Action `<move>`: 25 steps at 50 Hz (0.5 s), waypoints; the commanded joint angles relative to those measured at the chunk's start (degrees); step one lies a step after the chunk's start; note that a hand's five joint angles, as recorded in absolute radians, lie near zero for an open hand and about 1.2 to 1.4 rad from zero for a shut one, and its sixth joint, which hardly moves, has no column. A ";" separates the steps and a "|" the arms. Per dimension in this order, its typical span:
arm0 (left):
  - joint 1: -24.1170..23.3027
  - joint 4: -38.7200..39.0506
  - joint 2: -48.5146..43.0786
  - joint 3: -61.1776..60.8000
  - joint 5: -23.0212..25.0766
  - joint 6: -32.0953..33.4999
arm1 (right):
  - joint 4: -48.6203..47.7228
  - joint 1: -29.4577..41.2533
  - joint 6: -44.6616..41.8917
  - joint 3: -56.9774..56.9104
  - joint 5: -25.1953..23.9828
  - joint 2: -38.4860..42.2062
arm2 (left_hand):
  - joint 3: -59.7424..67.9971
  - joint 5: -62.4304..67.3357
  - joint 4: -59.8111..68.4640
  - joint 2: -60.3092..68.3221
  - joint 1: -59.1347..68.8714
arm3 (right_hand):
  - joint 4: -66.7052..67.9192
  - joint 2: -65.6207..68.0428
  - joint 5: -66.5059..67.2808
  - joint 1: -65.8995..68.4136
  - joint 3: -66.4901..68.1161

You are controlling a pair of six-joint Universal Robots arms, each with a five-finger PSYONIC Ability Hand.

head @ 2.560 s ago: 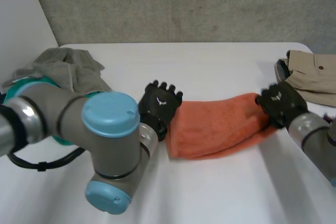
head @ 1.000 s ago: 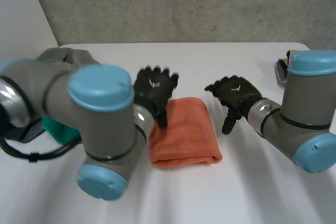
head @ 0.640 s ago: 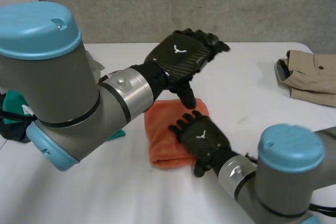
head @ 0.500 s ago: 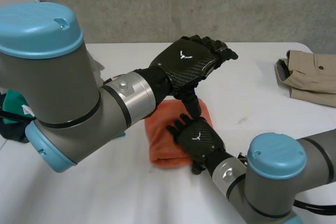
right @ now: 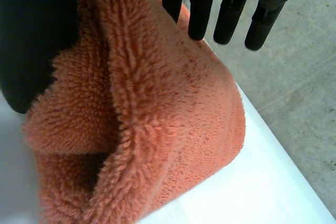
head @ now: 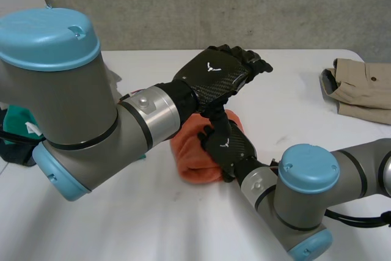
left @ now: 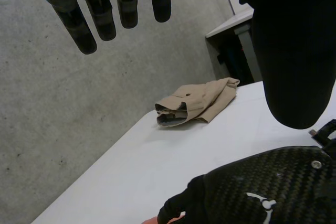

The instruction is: Fold the laundry.

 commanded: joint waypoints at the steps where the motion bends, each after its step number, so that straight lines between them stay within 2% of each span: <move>1: 0.10 -0.01 -0.10 -0.14 0.01 -0.02 | -0.01 0.01 0.11 -3.29 -0.05 2.10 | -0.18 0.01 0.51 0.37 1.15 | 23.80 24.33 24.54 23.55 23.83; 4: 0.10 -0.01 -0.10 -0.14 0.01 -0.02 | -0.01 -0.08 0.11 -4.52 -0.05 3.25 | -0.18 0.01 0.51 0.37 1.15 | 44.84 45.37 45.59 44.60 44.88; 5: 0.10 -0.01 -0.10 -0.14 0.01 -0.02 | -0.01 -0.08 0.11 -5.48 0.12 3.68 | -0.18 0.01 0.51 0.37 1.15 | 57.69 58.22 58.43 57.44 57.72; 15: 1.95 0.17 1.30 0.56 -0.08 0.07 | -0.97 -6.58 0.46 -13.75 1.62 0.53 | -0.35 -0.15 0.34 0.20 0.98 | 57.82 58.35 58.56 57.57 57.85; 23: 3.35 0.78 3.94 2.93 -0.69 -1.25 | -1.24 -17.29 6.61 -23.59 -0.92 -1.58 | -0.69 -0.49 0.00 -0.14 0.65 | 57.82 58.35 58.56 57.57 57.85; 25: 3.44 1.22 4.03 3.37 -1.31 -1.95 | -1.94 -20.99 8.54 -26.66 -2.85 -1.50 | -0.69 -0.49 0.00 -0.14 0.65 | 57.82 58.35 58.56 57.57 57.85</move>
